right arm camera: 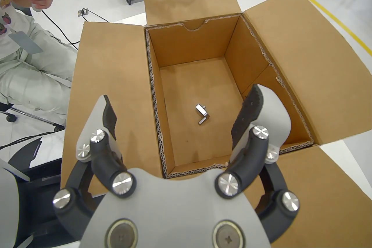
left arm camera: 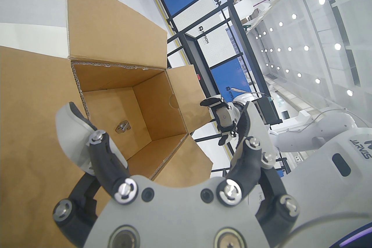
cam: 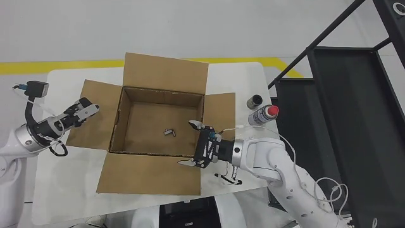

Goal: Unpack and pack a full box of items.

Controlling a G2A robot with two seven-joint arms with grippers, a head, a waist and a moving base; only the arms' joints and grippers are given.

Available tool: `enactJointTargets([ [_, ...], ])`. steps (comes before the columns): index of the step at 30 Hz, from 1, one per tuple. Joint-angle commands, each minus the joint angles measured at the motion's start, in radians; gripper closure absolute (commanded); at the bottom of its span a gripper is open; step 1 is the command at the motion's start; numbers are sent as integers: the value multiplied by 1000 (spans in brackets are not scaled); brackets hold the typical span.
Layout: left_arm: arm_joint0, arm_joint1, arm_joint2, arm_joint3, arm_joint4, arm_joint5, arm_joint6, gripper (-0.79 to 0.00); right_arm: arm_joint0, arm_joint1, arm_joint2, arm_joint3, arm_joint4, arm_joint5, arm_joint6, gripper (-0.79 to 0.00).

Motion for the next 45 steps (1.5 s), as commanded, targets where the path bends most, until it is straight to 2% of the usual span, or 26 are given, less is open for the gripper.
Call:
enactJointTargets([
  [1,0,0,0,0,0,0,0,-785,0,0,0,0,0,0,0,-785],
  [38,0,0,0,0,0,0,0,-785,9,-1,-4,-3,0,15,-2,-785],
  [39,0,0,0,0,0,0,0,-785,24,-3,-23,-10,7,4,5,-785],
  [42,0,0,0,0,0,0,0,-785,115,-9,-76,-23,13,-7,152,-785],
  [45,0,0,0,0,0,0,0,-785,221,-23,-136,13,72,33,306,-785],
])
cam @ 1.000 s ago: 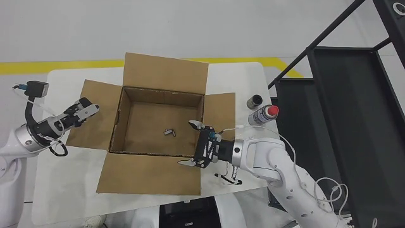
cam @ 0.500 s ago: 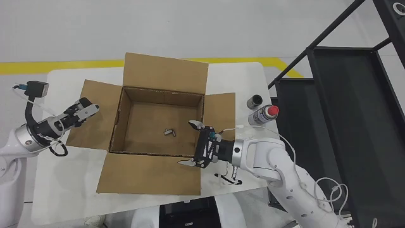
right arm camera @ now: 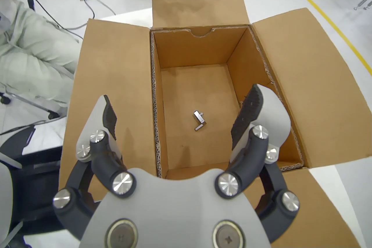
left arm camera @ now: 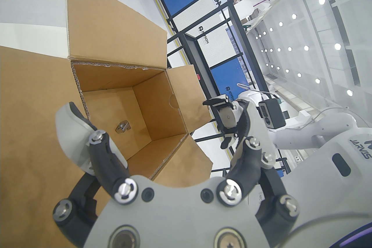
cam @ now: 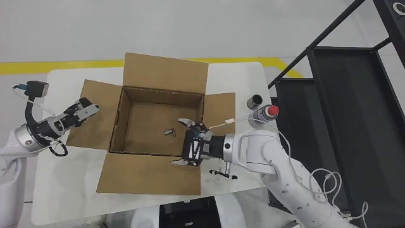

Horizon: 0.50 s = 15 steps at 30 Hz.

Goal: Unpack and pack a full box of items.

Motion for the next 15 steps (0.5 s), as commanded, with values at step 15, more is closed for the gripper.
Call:
enactJointTargets([
  [15,0,0,0,0,0,0,0,-785,299,-66,-257,249,39,116,167,-785],
])
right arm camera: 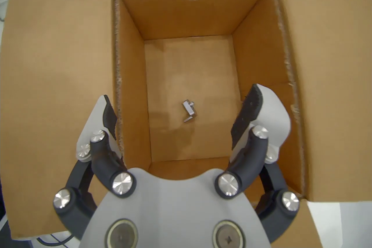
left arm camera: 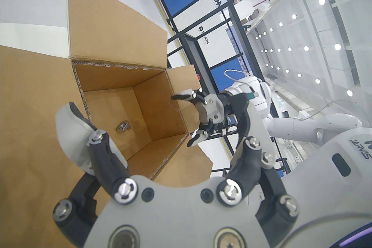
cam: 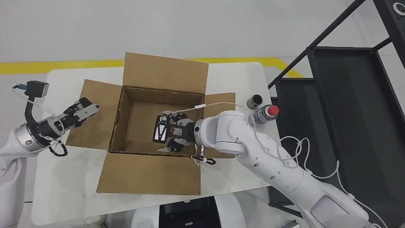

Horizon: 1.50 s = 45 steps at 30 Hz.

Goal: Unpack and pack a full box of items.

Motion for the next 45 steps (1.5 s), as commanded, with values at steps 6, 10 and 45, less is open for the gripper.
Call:
enactJointTargets([
  [6,0,0,0,0,0,0,0,-785,-3,1,0,-4,-14,-3,-3,-785],
  [10,0,0,0,0,0,0,0,-785,-3,1,0,-4,-14,-3,-3,-785],
  [45,0,0,0,0,0,0,0,-785,394,-260,-391,662,-13,137,48,-785],
])
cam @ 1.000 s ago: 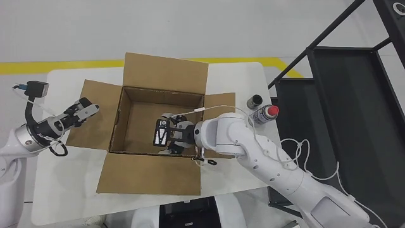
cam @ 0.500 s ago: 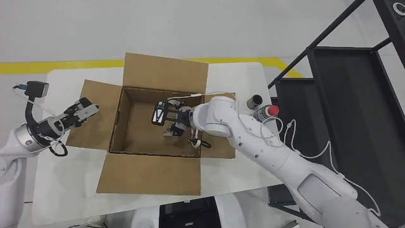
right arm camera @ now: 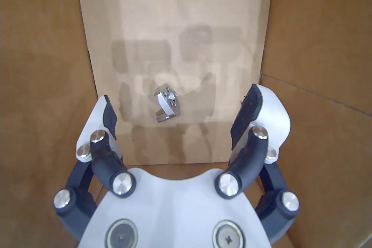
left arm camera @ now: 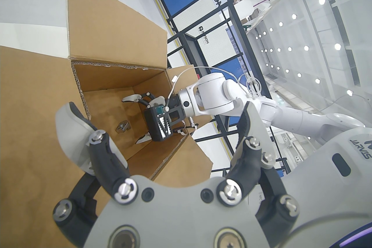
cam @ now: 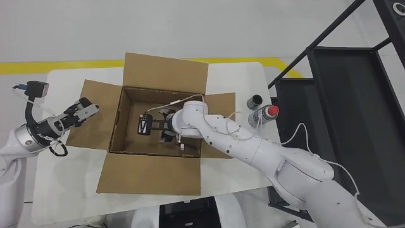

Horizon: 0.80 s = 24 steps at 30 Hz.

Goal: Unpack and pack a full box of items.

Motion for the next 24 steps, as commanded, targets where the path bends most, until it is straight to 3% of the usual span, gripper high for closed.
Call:
enactJointTargets([
  [1,0,0,0,0,0,0,0,-785,9,-19,-17,35,-5,7,-8,-785],
  [9,0,0,0,0,0,0,0,-785,40,-85,-36,188,62,-1,23,-785],
  [11,0,0,0,0,0,0,0,-785,46,-97,-36,213,77,-4,31,-739],
  [12,0,0,0,0,0,0,0,-785,47,-102,-34,224,87,-4,33,-646],
  [13,0,0,0,0,0,0,0,-785,50,-107,-34,232,91,-8,37,-502],
  [15,0,0,0,0,0,0,0,-785,54,-116,-33,248,100,-14,40,0],
  [24,0,0,0,0,0,0,0,-785,63,-143,-30,292,97,-21,35,0],
])
